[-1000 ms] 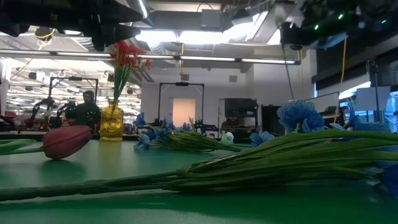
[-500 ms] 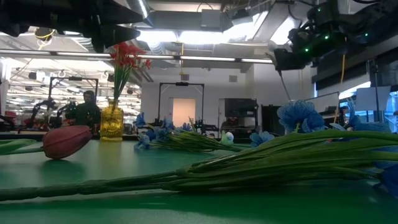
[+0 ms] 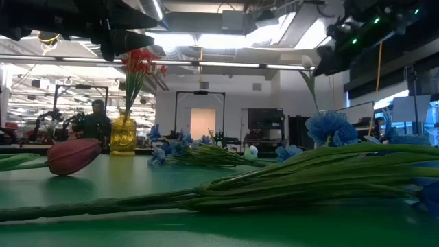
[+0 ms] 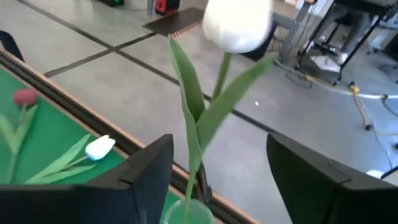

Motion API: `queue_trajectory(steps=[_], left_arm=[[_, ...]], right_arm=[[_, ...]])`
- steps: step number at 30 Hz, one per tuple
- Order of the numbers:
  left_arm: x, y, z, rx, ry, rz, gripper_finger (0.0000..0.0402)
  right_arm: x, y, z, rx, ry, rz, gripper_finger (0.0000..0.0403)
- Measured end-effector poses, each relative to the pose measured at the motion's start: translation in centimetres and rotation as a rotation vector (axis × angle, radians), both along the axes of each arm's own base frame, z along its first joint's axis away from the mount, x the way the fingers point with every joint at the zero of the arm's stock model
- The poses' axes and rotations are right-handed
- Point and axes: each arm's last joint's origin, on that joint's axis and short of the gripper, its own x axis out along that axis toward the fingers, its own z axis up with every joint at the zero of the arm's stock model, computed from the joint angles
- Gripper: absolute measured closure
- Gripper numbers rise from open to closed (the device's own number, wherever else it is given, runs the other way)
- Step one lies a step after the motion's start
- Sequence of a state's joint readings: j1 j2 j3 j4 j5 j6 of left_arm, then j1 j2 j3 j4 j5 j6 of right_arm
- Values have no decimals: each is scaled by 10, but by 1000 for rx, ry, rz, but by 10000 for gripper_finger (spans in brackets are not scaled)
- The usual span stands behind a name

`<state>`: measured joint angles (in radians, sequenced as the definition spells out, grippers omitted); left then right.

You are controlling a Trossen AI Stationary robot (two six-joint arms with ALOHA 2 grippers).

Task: Sort flowers into vase by color
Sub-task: Put the right white flower into the transparent vase, then put the top blue flowers into the transparent vase

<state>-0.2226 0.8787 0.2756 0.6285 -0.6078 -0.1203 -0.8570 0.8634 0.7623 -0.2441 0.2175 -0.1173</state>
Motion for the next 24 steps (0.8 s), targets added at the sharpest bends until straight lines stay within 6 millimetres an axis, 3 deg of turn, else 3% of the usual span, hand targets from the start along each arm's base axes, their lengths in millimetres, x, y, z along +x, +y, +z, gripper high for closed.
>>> queue_trajectory(steps=[5, 12, 18, 24], left_arm=[[2, -2, 1, -15, 22, -48, 147], [13, -4, 25, -22, 132, -47, 147], [34, -7, 45, 4, 236, -35, 147], [54, 0, 35, -37, 331, -79, 147]], right_arm=[[-17, 23, 23, 70, -43, 37, 137], [-33, 54, 34, 122, -169, 305, 141], [-23, 72, 15, 215, -227, 498, 168], [7, 89, -13, 213, -205, 699, 188]])
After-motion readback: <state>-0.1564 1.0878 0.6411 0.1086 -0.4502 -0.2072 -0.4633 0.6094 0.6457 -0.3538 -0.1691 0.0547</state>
